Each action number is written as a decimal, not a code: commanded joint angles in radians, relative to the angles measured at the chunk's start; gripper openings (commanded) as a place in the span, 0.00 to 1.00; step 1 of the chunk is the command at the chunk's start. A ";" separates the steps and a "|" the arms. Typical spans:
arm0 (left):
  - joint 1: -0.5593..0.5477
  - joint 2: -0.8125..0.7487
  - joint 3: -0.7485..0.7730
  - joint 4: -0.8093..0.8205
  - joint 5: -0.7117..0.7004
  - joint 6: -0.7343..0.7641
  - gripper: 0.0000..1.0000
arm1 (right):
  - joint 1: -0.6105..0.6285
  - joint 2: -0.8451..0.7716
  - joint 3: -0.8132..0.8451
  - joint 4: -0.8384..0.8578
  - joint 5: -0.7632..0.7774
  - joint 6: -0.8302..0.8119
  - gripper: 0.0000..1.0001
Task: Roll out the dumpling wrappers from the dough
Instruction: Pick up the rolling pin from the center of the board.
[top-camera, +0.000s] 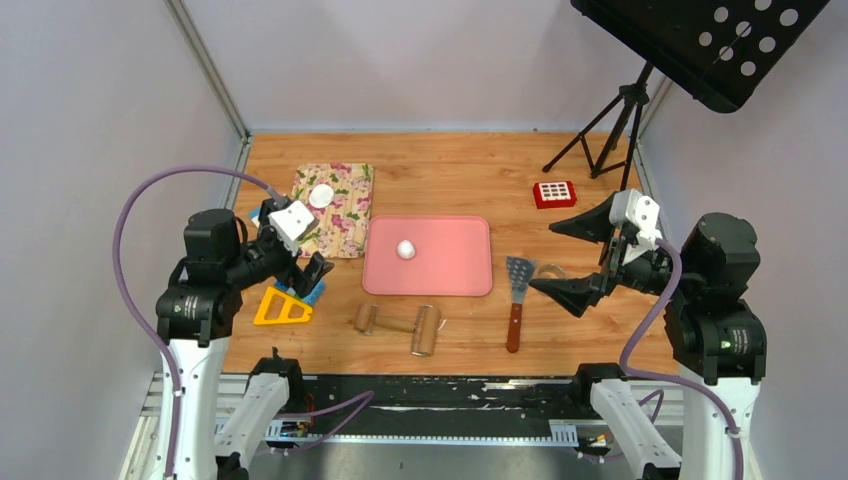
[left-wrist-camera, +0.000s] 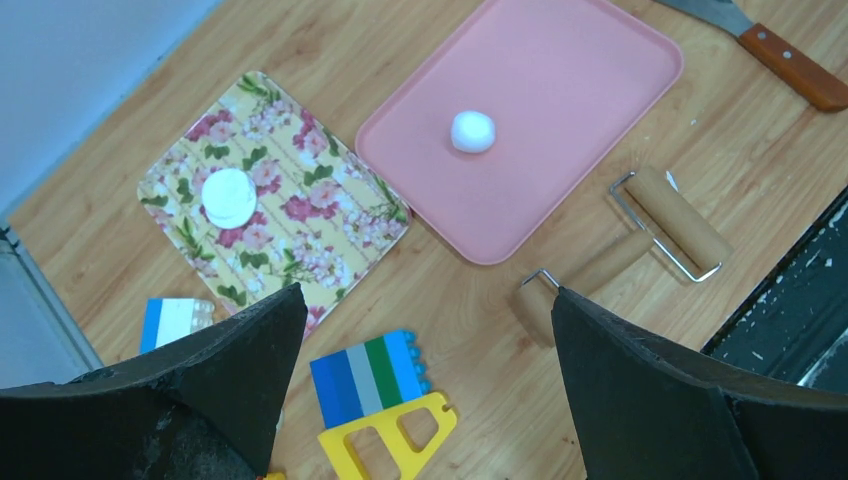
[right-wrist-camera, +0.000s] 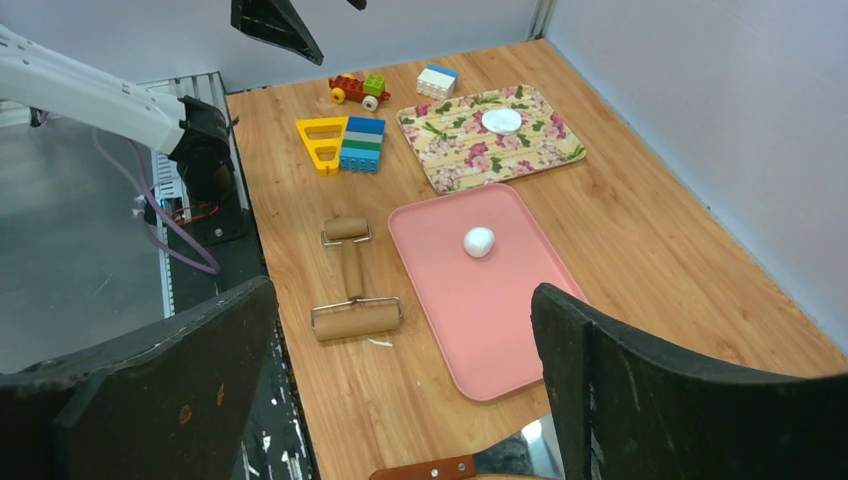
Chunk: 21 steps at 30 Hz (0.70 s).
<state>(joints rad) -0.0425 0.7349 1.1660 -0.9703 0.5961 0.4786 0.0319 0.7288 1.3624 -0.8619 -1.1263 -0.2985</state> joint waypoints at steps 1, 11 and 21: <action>0.009 0.000 -0.013 -0.023 0.035 0.058 1.00 | 0.007 0.006 -0.029 0.017 -0.029 -0.037 1.00; 0.009 0.010 -0.037 -0.075 0.015 0.122 1.00 | 0.007 0.045 -0.115 -0.010 -0.154 -0.201 1.00; -0.032 0.185 -0.147 -0.082 -0.045 0.166 1.00 | 0.014 0.079 -0.353 -0.010 -0.243 -0.517 1.00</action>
<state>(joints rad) -0.0460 0.8341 1.0569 -1.0630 0.5941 0.6308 0.0368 0.8093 1.0336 -0.8822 -1.3190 -0.6731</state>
